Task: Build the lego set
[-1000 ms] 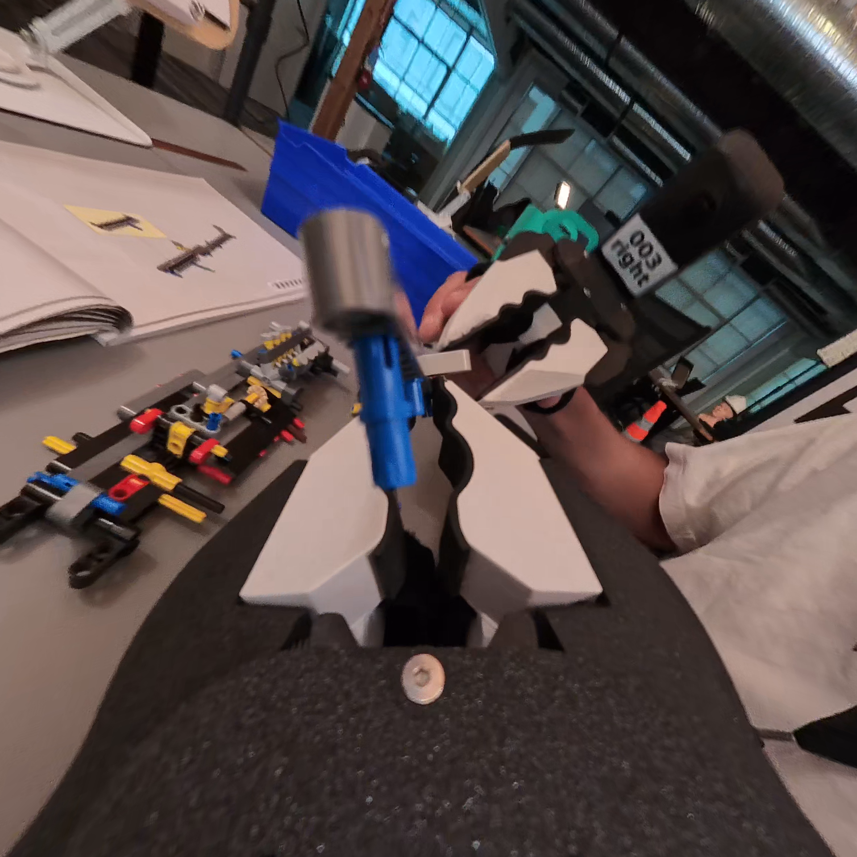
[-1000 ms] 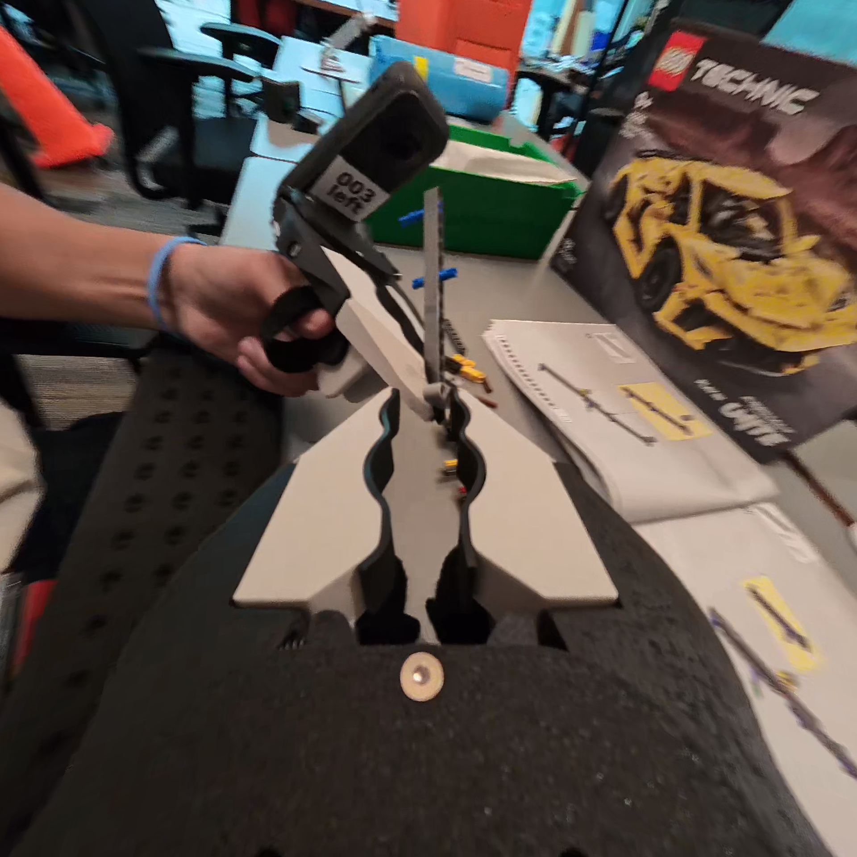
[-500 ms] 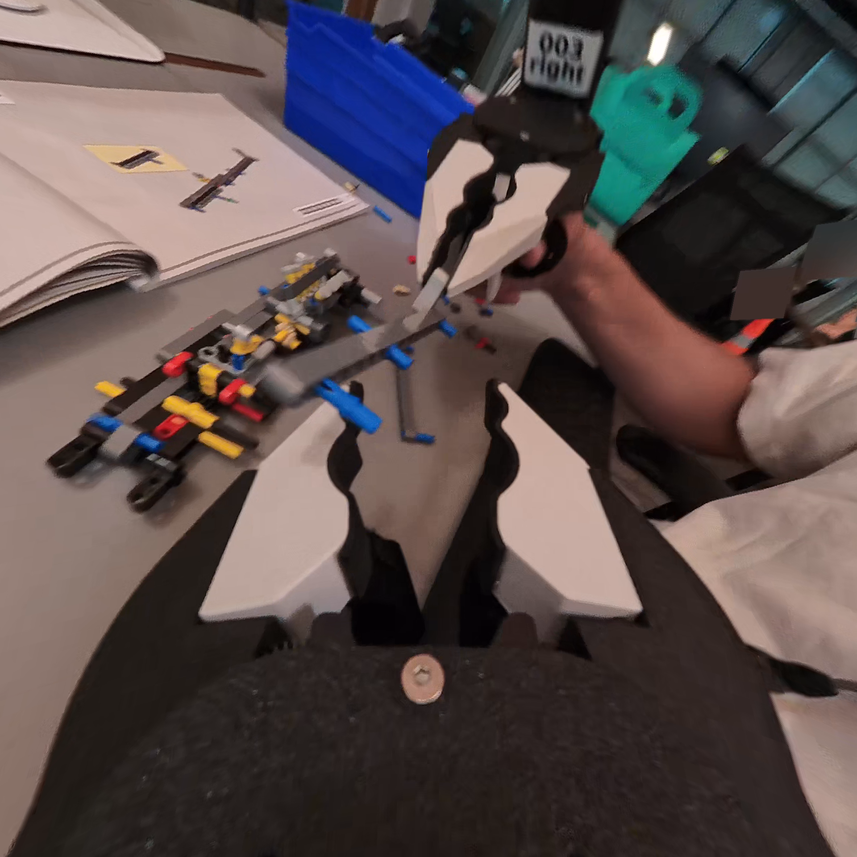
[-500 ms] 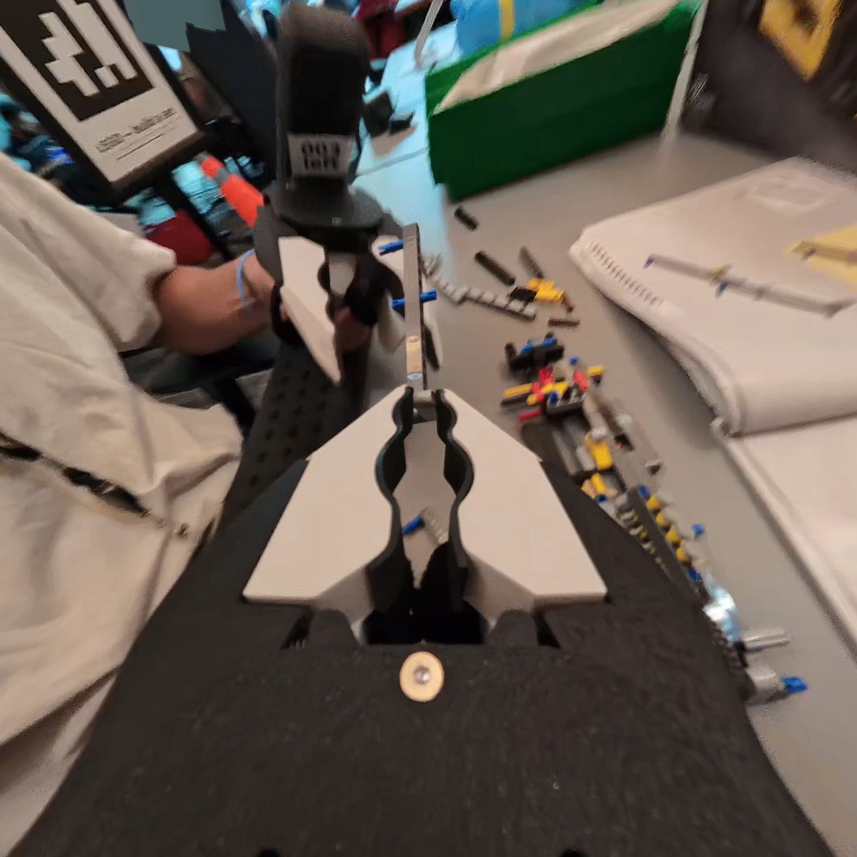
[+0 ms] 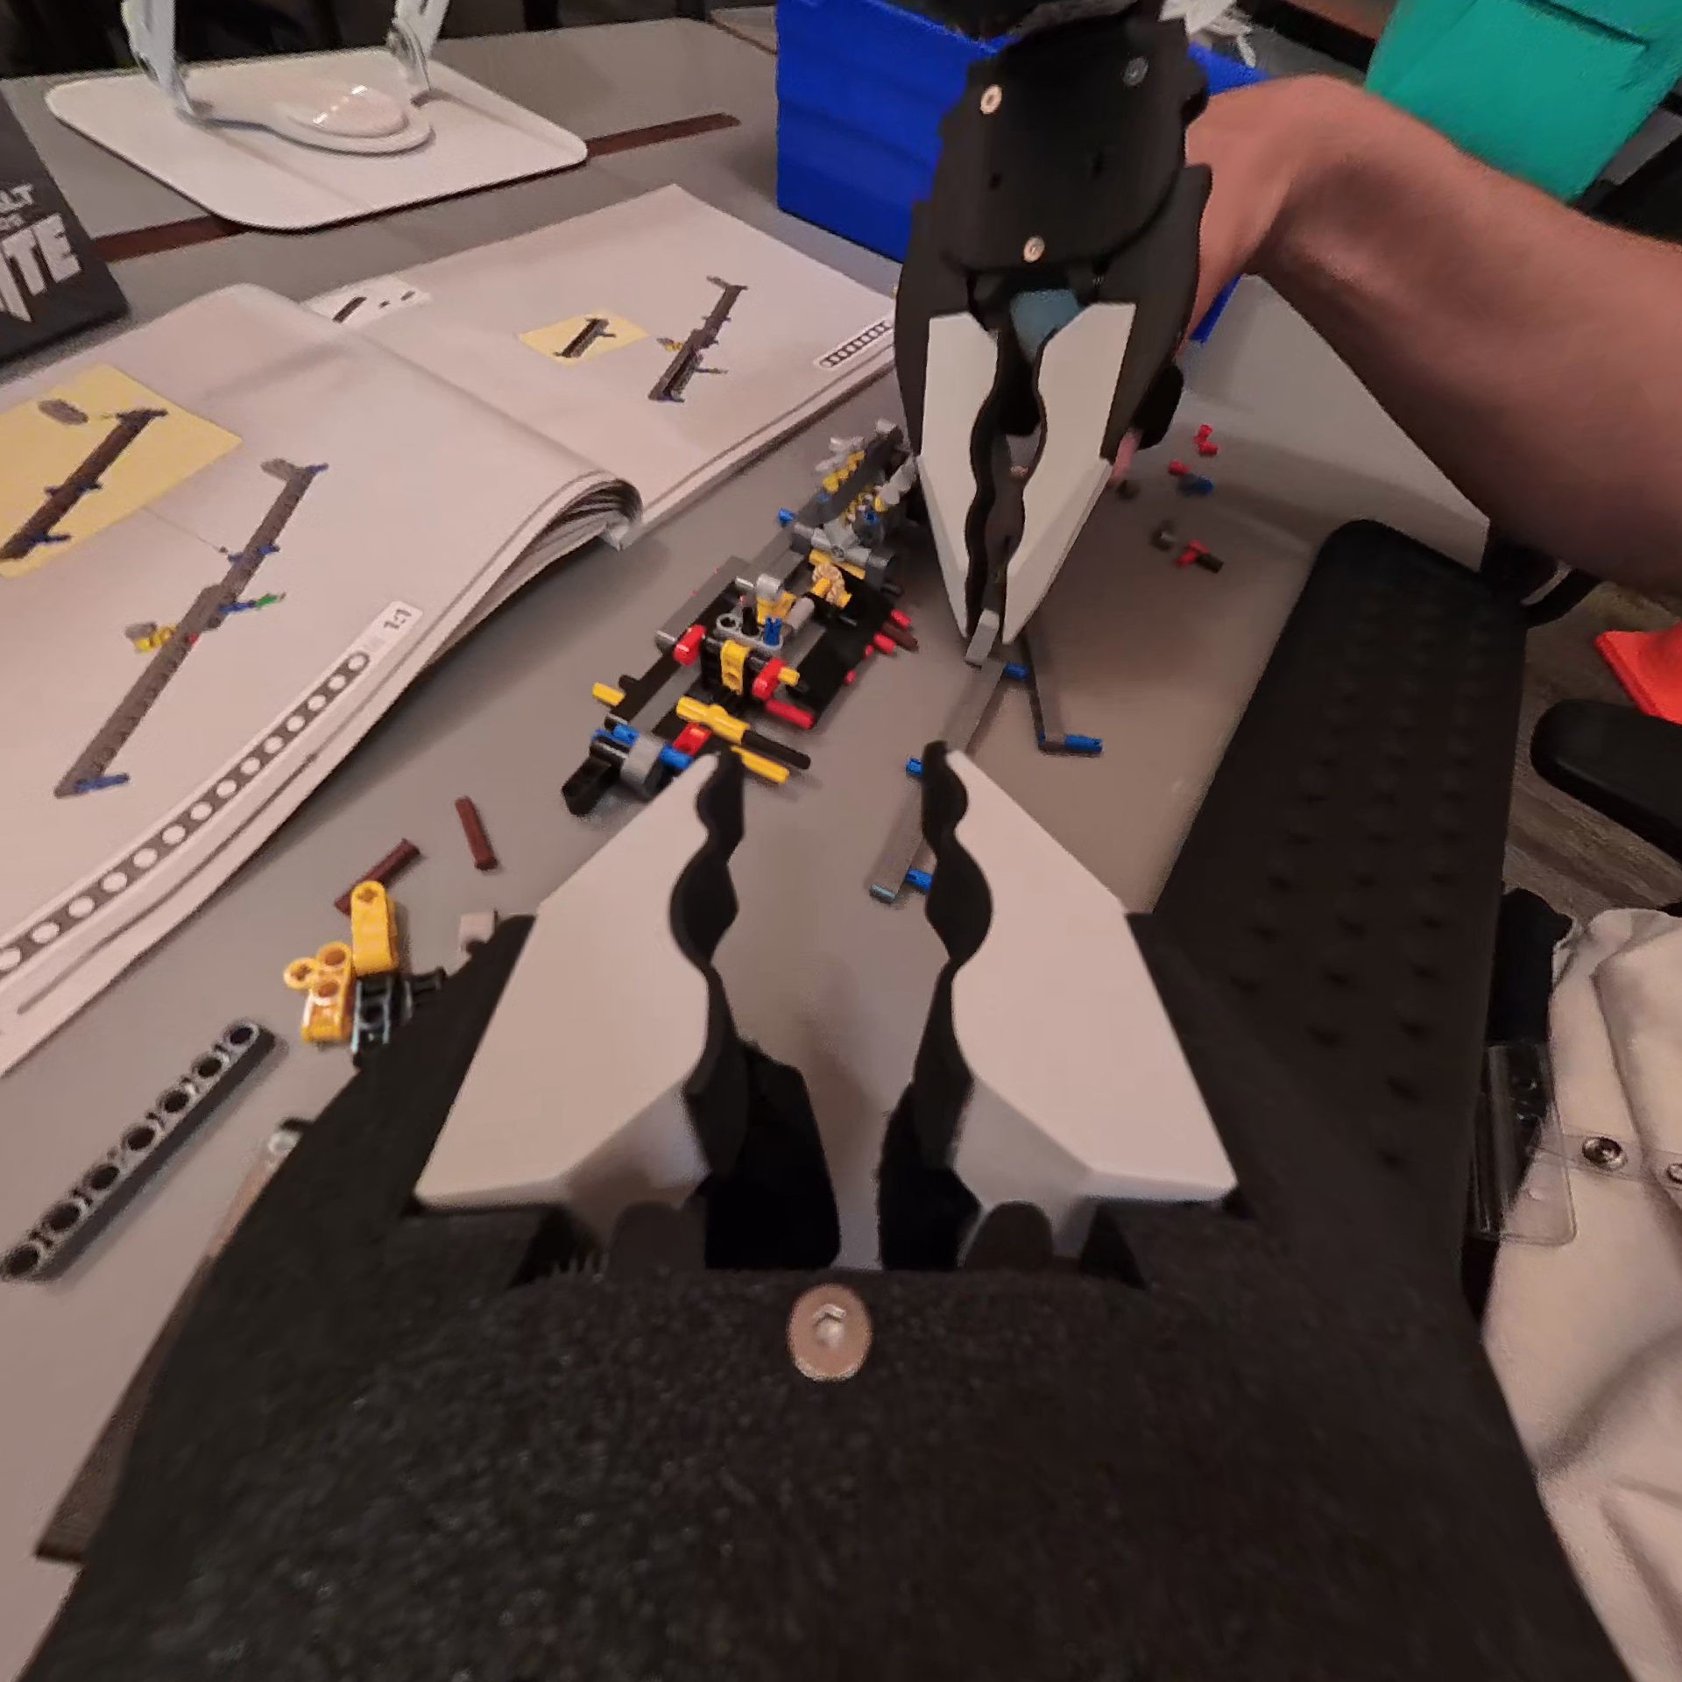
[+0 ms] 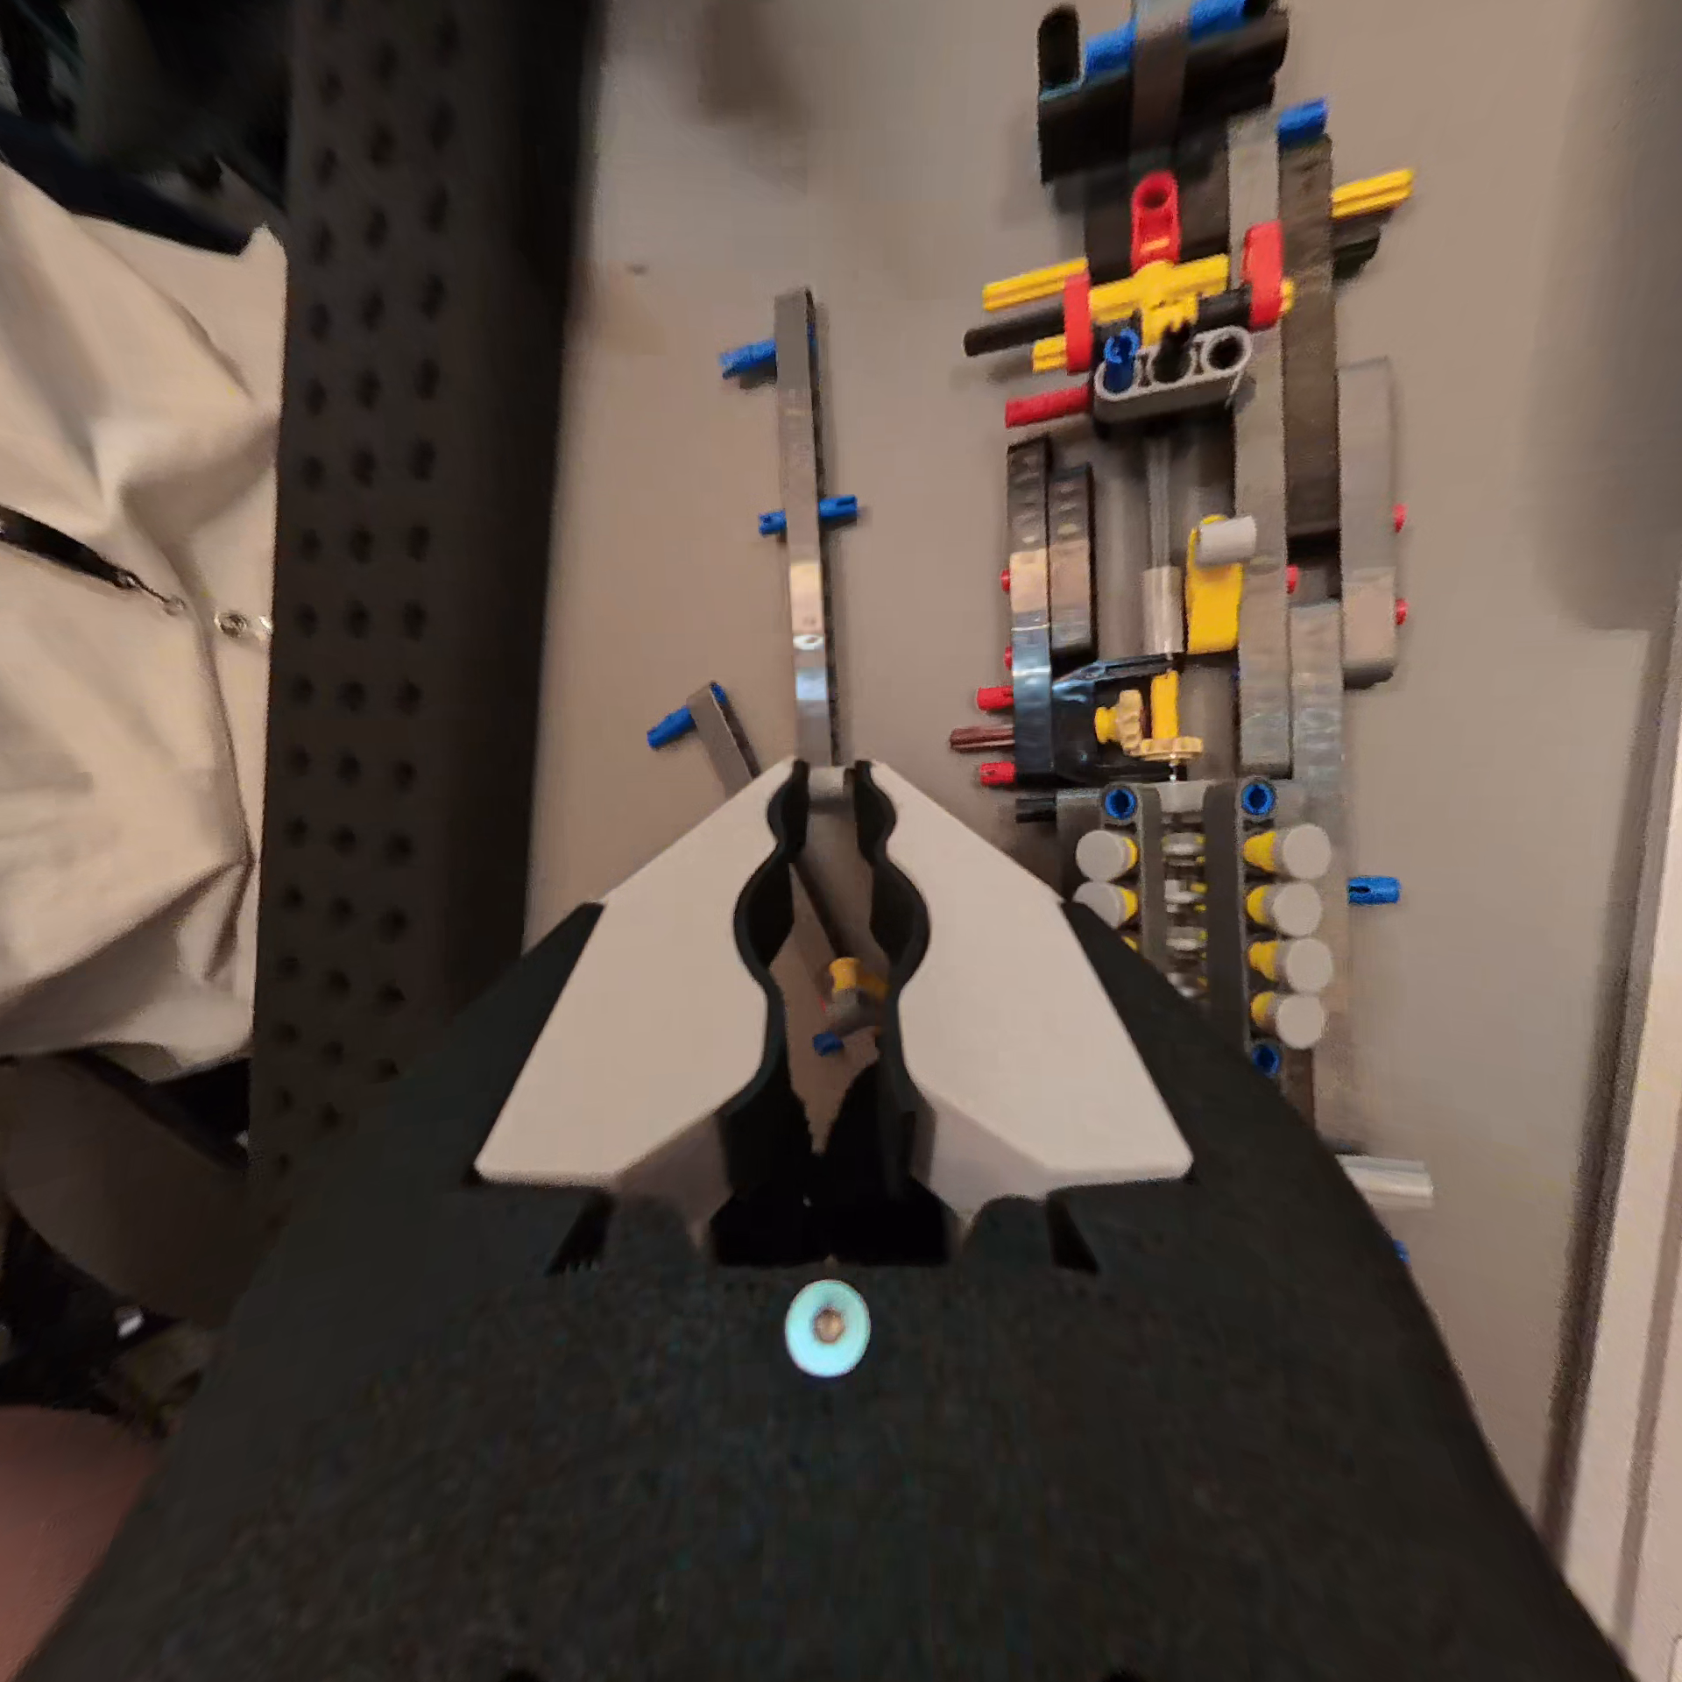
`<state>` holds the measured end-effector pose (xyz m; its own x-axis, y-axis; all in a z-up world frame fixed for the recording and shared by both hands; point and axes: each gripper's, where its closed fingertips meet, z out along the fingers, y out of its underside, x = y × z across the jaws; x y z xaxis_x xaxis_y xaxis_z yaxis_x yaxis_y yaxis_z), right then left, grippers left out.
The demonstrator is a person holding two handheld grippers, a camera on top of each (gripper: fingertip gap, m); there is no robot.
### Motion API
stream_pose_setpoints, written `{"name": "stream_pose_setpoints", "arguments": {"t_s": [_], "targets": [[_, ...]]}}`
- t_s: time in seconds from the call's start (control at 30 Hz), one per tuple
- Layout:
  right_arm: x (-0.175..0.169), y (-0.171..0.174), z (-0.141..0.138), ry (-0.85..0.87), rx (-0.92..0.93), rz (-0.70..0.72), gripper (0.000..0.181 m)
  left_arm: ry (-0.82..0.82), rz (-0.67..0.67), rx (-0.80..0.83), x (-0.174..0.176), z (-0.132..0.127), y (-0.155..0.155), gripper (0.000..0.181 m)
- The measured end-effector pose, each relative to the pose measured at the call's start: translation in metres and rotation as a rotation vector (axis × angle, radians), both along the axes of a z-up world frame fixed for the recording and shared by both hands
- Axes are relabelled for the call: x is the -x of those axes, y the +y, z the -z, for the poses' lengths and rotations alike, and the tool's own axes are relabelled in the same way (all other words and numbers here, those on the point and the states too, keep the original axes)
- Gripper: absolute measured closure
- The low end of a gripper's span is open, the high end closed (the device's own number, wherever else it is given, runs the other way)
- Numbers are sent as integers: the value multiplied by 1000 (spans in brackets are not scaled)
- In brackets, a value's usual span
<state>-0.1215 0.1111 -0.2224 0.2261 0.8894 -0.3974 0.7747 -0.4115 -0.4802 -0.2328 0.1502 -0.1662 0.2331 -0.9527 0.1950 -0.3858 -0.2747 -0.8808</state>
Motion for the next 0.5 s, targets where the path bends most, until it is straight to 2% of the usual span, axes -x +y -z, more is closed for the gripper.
{"name": "stream_pose_setpoints", "arguments": {"t_s": [0.07, 0.17, 0.27, 0.33, 0.4, 0.43, 0.5], "targets": [[1, 1, 0, 10, -5, -14, 173, 0, 27, -1, -5, -4, 8, 147], [-1, 0, -5, 18, 4, -13, 172, -41, -46, -48, -18, -27, 55, 145], [-5, 0, -35, 68, 27, 80, 172, -11, -199, -74, -23, -50, 126, 141], [-5, 14, -62, 139, -116, 181, 172, -48, -254, -69, -23, -66, 157, 139], [-7, 23, -77, 202, -223, 271, 173, -135, -273, -31, -22, -77, 175, 142], [-7, 22, -76, 218, -229, 288, 173, -166, -278, 0, -20, -76, 181, 142], [-9, 17, -55, 172, -178, 279, 173, -192, -298, 44, -13, -65, 189, 142]]}}
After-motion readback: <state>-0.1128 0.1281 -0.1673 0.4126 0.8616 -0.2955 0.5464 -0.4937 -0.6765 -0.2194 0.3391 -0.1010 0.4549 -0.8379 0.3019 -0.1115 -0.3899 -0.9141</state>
